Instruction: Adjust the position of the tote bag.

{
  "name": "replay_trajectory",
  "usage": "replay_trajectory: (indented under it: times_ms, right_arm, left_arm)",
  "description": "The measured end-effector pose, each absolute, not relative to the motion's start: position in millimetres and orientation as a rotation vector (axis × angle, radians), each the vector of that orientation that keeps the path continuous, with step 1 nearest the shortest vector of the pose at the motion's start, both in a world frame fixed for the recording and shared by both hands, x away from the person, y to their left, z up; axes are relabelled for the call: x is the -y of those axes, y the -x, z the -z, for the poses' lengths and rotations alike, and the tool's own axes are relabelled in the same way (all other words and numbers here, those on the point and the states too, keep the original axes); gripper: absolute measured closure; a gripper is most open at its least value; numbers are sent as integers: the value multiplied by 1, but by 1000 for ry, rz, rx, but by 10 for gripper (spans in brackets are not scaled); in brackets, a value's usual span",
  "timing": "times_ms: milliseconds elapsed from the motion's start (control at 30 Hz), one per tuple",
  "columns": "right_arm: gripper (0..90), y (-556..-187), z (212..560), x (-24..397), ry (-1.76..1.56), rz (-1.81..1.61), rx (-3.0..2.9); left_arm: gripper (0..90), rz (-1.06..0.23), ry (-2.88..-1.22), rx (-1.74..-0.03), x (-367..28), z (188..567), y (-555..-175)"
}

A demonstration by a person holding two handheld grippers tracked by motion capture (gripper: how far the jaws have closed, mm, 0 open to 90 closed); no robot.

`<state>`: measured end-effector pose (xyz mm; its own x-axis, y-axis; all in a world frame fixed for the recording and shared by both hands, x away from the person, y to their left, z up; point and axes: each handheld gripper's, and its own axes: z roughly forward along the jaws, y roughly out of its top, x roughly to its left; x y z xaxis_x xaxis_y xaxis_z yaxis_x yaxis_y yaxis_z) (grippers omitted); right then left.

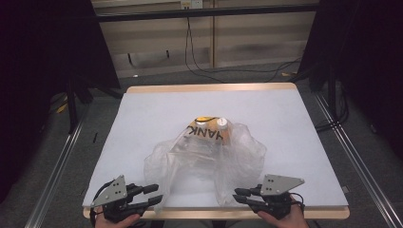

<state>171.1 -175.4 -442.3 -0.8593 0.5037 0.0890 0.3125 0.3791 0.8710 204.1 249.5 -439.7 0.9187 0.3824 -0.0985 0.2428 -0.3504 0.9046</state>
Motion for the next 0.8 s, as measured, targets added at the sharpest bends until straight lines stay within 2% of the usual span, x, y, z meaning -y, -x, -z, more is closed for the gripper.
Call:
replay_trajectory:
  times_ms: [133,200,367,467,667,800]
  right_arm:
    - [733,-182,452,165,-719,-1442,-2511]
    - [720,-187,457,161,-716,-1426,-2548]
    - [712,-193,465,159,-713,-1392,-2589]
    - [651,-194,473,157,-709,-1337,-2626]
    - [604,-196,481,152,-707,-1283,-2666]
    - [621,-196,482,150,-700,-1257,-2669]
  left_arm:
    - [570,-140,-2010,-429,-241,442,-204]
    - [675,-120,-2020,-401,-238,443,-204]
    - [613,-90,-2046,-406,-227,447,-209]
    - [566,-76,-2077,-418,-223,450,-210]
    - [551,-64,-2126,-431,-221,453,-213]
    - [531,-56,-2169,-413,-217,456,-214]
